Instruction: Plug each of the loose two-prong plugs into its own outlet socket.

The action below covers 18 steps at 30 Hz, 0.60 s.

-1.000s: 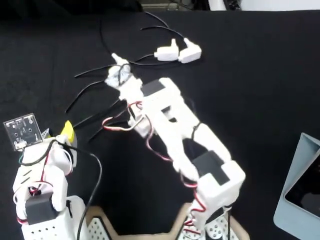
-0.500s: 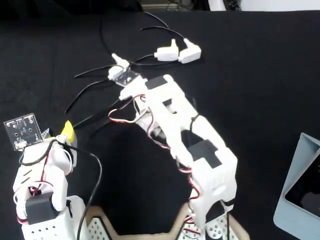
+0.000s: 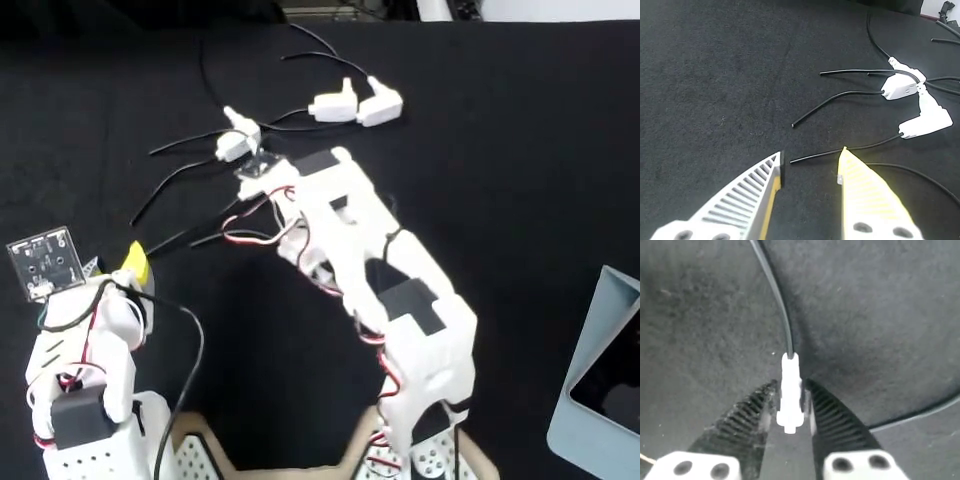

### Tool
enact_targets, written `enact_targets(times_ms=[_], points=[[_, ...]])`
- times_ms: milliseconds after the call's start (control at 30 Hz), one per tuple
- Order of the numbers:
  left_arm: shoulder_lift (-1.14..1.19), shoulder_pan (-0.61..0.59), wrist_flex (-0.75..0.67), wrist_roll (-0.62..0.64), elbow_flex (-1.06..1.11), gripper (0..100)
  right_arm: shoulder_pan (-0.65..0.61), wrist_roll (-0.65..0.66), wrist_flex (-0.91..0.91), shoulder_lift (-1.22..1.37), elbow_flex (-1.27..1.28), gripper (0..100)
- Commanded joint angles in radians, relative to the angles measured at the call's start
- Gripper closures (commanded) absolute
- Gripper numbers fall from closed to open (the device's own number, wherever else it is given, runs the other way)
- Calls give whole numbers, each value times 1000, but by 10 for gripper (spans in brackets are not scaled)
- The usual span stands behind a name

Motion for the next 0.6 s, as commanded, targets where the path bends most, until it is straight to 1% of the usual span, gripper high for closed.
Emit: enact_targets(times_ms=[0, 133, 400, 500, 567], points=[[-5, -5, -20, 0, -7, 809, 8, 8, 29, -4, -48, 921], [-5, -5, -20, 0, -7, 809, 11, 8, 35, -1, -44, 921], [-5, -5, -20, 0, -7, 809, 9, 2, 63, 87, -51, 923], [-5, -5, -20, 0, -7, 809, 11, 2, 61, 71, -51, 990], [-5, -5, -20, 0, -7, 809, 12, 2, 63, 47, -51, 985]])
